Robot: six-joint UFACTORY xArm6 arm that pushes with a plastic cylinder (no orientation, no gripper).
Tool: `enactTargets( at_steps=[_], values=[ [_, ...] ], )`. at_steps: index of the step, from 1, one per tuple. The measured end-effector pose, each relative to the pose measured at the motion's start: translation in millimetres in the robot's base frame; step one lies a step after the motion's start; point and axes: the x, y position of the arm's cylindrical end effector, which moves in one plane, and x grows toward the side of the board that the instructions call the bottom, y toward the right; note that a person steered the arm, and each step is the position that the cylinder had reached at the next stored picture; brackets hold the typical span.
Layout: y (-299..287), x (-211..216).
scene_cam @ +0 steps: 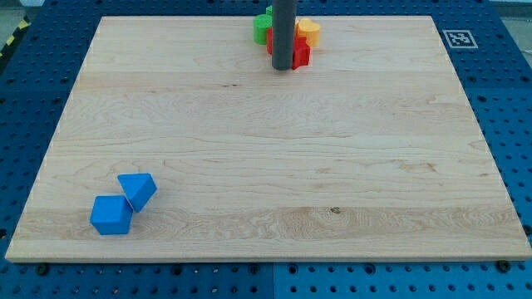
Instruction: Push the blue blocks towards the center
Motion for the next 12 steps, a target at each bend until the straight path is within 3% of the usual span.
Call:
enactTargets(
  at_steps=[1, 2, 6, 7, 9, 11, 12],
  values=[
    [-2.6, 4.7],
    [-42.5, 19.7],
    [-254.6, 226.8],
    [-267.6, 247.7],
    [-232.0, 301.8],
    [-161.9, 268.1],
    [-162.0, 264.6]
  ],
)
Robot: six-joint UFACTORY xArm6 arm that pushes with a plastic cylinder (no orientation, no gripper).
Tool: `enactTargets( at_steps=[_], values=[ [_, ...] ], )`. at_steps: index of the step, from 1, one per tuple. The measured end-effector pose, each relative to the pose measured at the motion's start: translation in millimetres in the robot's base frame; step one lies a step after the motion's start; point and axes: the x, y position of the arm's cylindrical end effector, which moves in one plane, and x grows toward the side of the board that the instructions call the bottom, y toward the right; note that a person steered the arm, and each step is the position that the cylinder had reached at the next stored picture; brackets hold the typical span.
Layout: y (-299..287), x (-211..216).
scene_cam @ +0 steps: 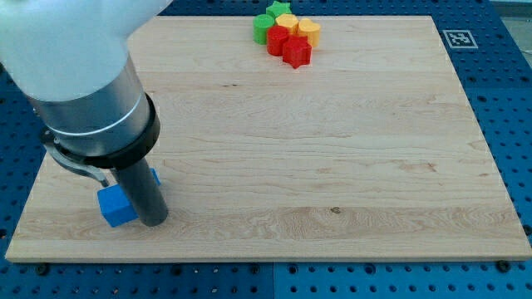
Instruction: Push the blue blocks towards the center
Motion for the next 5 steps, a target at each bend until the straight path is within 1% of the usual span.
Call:
enactTargets(
  at_steps=[1, 2, 3, 4, 5],
  values=[
    [-9.6, 11.1],
    [-27.7, 33.7],
    [-79.1, 30.1],
    [-94.5, 18.7],
    [-83.1, 8.4]
  ],
)
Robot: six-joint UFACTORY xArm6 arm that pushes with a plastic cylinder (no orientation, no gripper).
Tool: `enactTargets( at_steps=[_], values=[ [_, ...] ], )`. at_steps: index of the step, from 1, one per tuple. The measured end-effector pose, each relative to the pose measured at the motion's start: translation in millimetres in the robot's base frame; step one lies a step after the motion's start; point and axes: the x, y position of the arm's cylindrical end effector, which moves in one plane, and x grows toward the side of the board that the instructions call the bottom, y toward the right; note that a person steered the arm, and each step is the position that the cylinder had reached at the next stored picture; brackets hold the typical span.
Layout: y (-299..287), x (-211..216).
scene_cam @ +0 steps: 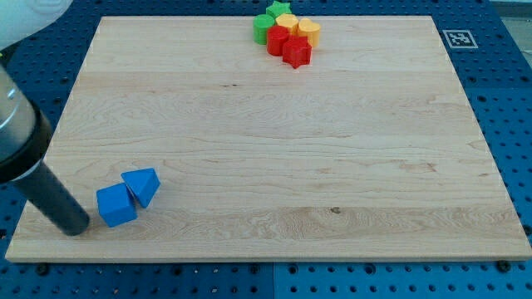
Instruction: Push the blue blocks towards the center
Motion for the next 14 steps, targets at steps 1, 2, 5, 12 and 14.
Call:
enactTargets(
  at_steps=[1, 2, 5, 12, 14],
  values=[
    [13.9, -8.6],
    [36.1, -8.9],
    [52.1, -35.2],
    [123.2, -61.2],
    [127.4, -51.2]
  ],
)
